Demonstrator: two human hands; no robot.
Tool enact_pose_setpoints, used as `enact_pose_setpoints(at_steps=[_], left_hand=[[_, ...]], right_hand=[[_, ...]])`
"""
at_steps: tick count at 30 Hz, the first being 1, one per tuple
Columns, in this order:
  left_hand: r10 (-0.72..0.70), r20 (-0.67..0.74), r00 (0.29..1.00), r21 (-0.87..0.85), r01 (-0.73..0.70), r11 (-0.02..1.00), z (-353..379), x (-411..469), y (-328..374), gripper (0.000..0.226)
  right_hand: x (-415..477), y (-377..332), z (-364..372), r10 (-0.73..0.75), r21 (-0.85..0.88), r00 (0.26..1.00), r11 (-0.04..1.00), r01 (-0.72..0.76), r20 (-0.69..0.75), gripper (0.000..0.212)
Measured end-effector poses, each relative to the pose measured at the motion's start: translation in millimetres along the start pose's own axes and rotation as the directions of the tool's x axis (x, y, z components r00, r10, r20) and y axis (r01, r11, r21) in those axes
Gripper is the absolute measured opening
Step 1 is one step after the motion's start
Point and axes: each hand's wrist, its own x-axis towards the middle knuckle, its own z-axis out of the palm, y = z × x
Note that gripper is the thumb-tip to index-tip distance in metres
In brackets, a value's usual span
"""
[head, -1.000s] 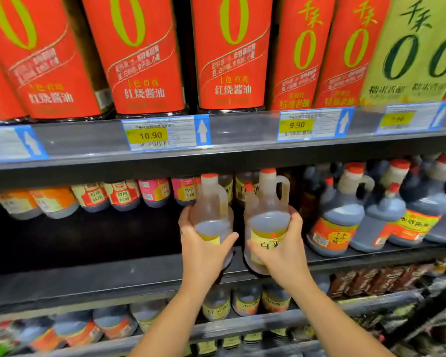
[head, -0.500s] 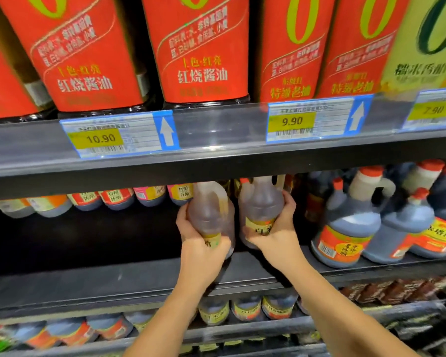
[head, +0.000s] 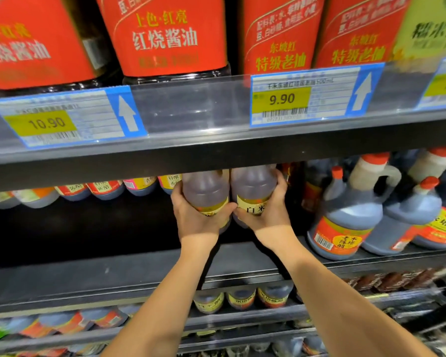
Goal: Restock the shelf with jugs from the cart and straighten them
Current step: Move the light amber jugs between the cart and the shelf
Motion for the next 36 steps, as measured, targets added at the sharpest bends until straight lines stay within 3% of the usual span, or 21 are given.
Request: enact_pose_setpoints(at_steps=[10, 17, 21, 24, 28, 31, 36], left_hand=[[-0.006, -0.070, 0.998, 0.150, 0.016, 0.989, 9, 1, 4, 0.118], [0.004, 0.139, 0.990, 0.157, -0.026, 0.987, -7, 7, 4, 0.130], [0.000, 0.180, 0.984, 0.104, -0.019, 0.994, -27, -3, 5, 0.122], [0.058, 0.174, 0.983, 0.122, -0.080, 0.989, -44, -26, 2, 0.103], [0.111, 0.289, 0.951, 0.112, -0.149, 0.982, -52, -56, 3, 0.081], [0.139, 0.407, 0.903, 0.069, -0.183, 0.981, -43, -75, 10, 0.067], [0.204, 0.595, 0.777, -0.058, -0.211, 0.976, -6, -117, 29, 0.060]], right_hand=[[2, 0, -1, -0.027, -0.052, 0.999, 0.998, 0.026, -0.033, 0.116], [-2, -14, -1, 0.028, -0.125, 0.998, 0.992, -0.033, -0.048, 0.126], [-14, -26, 2, 0.012, -0.099, 0.994, 0.995, -0.022, -0.106, 0.129], [-37, -37, -4, -0.073, -0.169, 0.990, 0.984, 0.052, -0.124, 0.119], [-69, -59, -25, -0.175, -0.349, 0.973, 0.930, 0.113, -0.153, 0.091], [-98, -69, -48, -0.190, -0.363, 0.965, 0.925, 0.114, -0.179, 0.066], [-145, -68, -105, -0.240, -0.382, 0.926, 0.917, 0.117, -0.292, 0.043]])
